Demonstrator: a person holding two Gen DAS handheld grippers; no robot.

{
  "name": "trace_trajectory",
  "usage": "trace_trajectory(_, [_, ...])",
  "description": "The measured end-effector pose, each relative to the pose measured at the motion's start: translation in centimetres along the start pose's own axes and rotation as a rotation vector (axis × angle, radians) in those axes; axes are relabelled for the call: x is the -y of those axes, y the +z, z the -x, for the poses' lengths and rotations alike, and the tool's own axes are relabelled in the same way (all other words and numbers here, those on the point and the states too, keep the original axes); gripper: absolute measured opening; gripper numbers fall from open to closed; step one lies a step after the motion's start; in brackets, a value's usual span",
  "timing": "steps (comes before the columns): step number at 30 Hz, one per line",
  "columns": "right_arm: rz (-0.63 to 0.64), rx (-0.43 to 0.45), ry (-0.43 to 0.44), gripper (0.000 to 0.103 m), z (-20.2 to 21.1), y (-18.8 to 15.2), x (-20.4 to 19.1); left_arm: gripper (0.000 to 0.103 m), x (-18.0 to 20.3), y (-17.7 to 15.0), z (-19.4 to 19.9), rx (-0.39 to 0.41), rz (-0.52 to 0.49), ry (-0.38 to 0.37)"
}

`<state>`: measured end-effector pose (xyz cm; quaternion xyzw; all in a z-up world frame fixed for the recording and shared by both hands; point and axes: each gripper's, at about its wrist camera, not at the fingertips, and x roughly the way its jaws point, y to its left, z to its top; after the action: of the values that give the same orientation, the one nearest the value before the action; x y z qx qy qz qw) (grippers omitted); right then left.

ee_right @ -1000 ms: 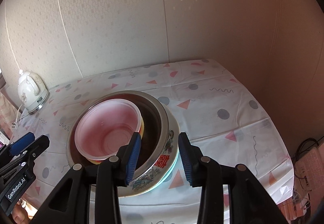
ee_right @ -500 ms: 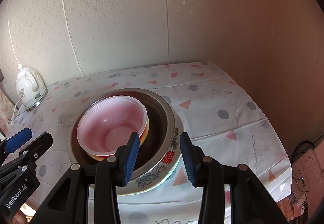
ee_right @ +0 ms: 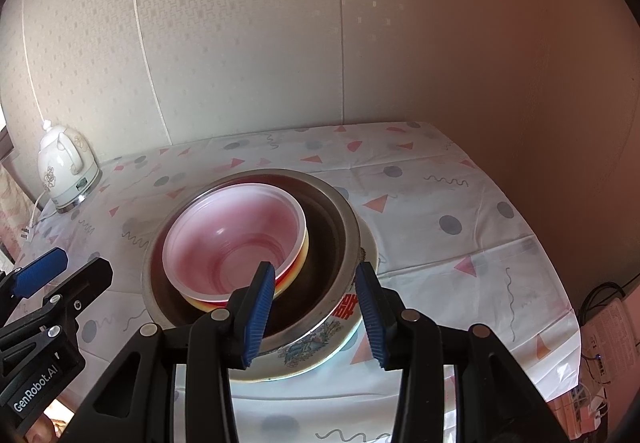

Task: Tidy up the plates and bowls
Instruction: 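Open both tools and pull them back from the stack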

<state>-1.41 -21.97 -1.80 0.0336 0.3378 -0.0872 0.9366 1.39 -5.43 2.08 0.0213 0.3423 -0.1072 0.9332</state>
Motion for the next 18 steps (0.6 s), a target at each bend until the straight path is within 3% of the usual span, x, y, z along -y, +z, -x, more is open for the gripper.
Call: trace_trajectory(18, [-0.003,-0.009,0.01,0.042,-0.37,0.04,0.18,0.061,-0.74,0.1,-0.11,0.022,0.051,-0.019])
